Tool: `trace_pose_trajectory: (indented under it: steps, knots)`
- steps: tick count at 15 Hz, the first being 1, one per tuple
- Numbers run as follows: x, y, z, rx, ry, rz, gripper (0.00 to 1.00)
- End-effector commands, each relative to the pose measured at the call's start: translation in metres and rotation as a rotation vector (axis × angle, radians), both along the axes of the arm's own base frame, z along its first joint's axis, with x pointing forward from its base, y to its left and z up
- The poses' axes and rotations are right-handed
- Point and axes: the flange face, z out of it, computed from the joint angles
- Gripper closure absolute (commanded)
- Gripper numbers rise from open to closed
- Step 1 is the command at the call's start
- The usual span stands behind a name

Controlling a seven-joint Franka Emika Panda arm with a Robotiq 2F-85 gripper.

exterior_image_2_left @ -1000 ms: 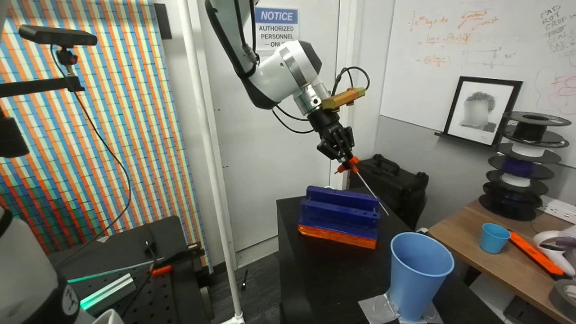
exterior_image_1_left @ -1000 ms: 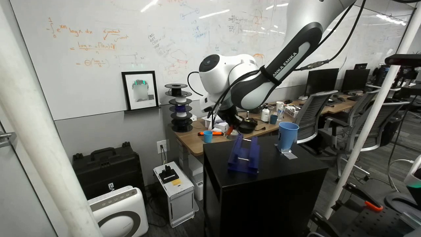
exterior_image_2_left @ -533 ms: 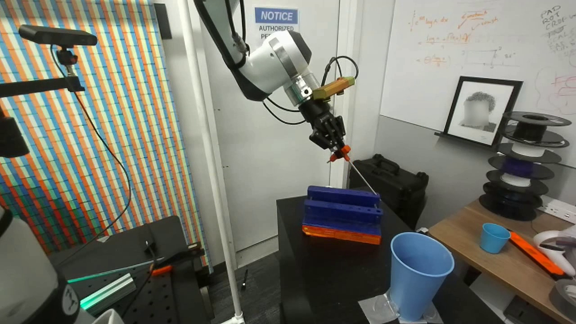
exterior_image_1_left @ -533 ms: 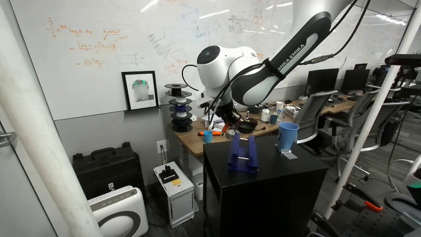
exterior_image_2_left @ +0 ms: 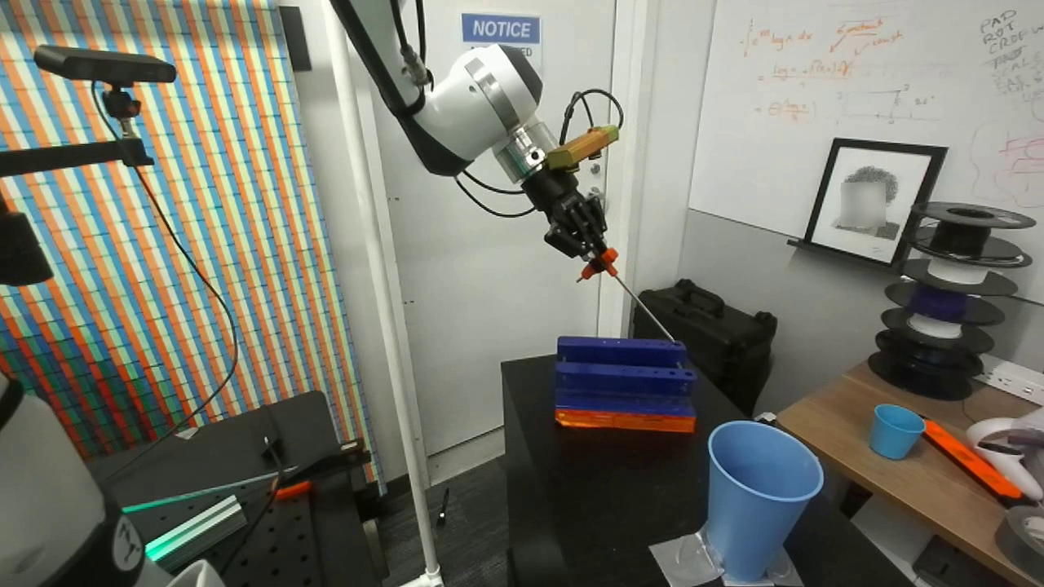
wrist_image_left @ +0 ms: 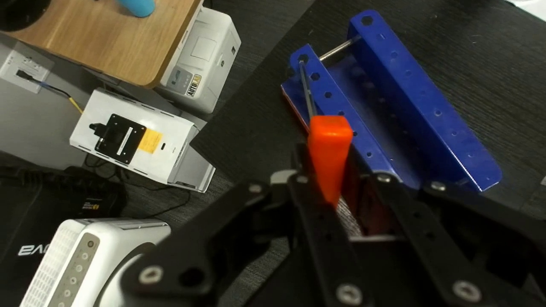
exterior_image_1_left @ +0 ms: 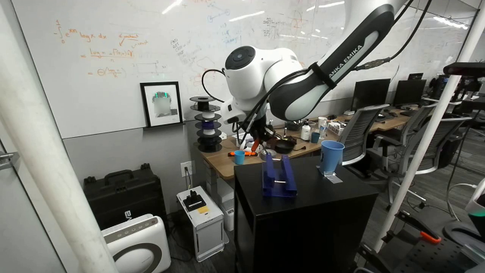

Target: Pick up the orange object and put it in the blue cup.

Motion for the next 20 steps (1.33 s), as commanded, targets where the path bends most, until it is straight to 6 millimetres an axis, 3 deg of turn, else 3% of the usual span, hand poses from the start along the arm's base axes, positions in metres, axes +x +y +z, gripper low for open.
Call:
trace_pose_trajectory:
  steps: [1,7,12,16,20]
  knots:
    - [-0.018,0.011,0.010,0.004,-0.032,0.044,0.85]
    - [-0.032,0.017,0.016,0.015,-0.072,0.030,0.85]
    - [-0.027,-0.007,0.062,0.103,-0.254,-0.130,0.85]
    - [-0.033,-0.039,0.103,0.221,-0.353,-0.271,0.87]
    - [-0.039,-0.098,0.121,0.350,-0.352,-0.433,0.88]
